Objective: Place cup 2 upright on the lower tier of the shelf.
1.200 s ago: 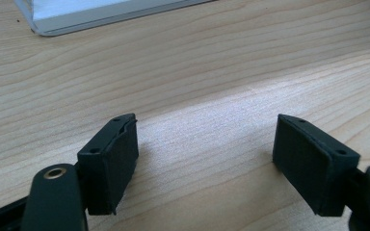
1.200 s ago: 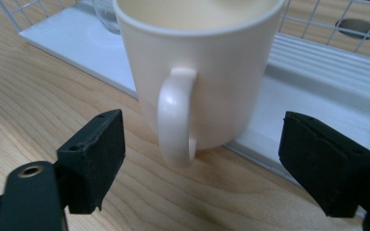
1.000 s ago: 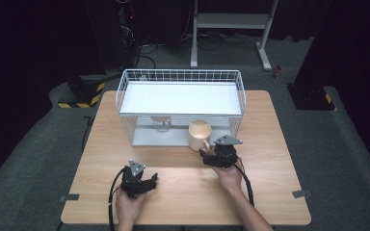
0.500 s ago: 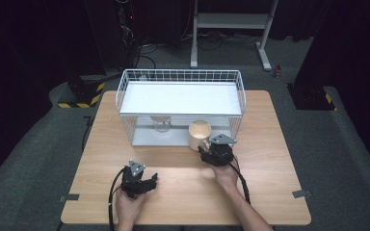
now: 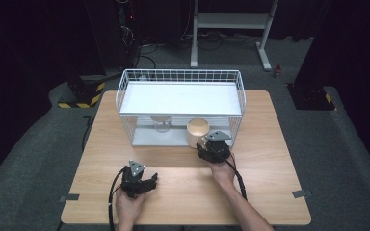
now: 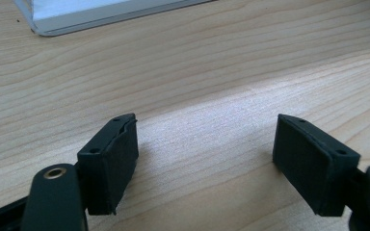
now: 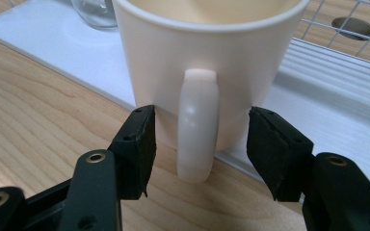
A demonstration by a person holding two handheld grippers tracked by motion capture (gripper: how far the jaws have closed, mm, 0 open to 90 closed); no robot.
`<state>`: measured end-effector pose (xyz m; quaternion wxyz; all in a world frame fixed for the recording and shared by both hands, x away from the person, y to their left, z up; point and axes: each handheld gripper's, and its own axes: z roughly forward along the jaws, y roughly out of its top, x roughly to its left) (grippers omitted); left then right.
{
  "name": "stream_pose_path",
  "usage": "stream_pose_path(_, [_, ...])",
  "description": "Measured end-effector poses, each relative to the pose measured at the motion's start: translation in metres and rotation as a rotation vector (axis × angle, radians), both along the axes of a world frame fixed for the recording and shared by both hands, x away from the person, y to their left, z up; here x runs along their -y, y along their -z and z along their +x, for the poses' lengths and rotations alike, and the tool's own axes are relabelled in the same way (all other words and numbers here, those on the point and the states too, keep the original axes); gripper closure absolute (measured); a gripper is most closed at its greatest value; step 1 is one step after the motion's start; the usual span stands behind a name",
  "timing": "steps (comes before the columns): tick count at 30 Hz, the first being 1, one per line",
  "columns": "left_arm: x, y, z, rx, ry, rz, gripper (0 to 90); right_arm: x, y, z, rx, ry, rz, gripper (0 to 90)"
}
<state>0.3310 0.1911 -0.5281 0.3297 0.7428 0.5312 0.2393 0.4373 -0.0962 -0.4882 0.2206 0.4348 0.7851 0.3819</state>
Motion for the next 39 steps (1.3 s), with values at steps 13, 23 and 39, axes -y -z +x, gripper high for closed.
stream_pose_path(13, [0.0, 0.0, 0.0, -0.001, 0.004, 0.0, 24.0, -0.016, -0.006, 0.014, -0.011, 0.023, -0.006, 43.5])
stream_pose_path(23, [0.0, 0.0, 0.0, -0.001, 0.004, 0.002, 24.1, -0.023, -0.006, 0.026, -0.018, 0.034, 0.006, 41.5])
stream_pose_path(39, [0.0, 0.0, 0.0, -0.001, 0.004, 0.002, 24.1, -0.032, 0.001, 0.038, -0.03, 0.062, 0.024, 41.9])
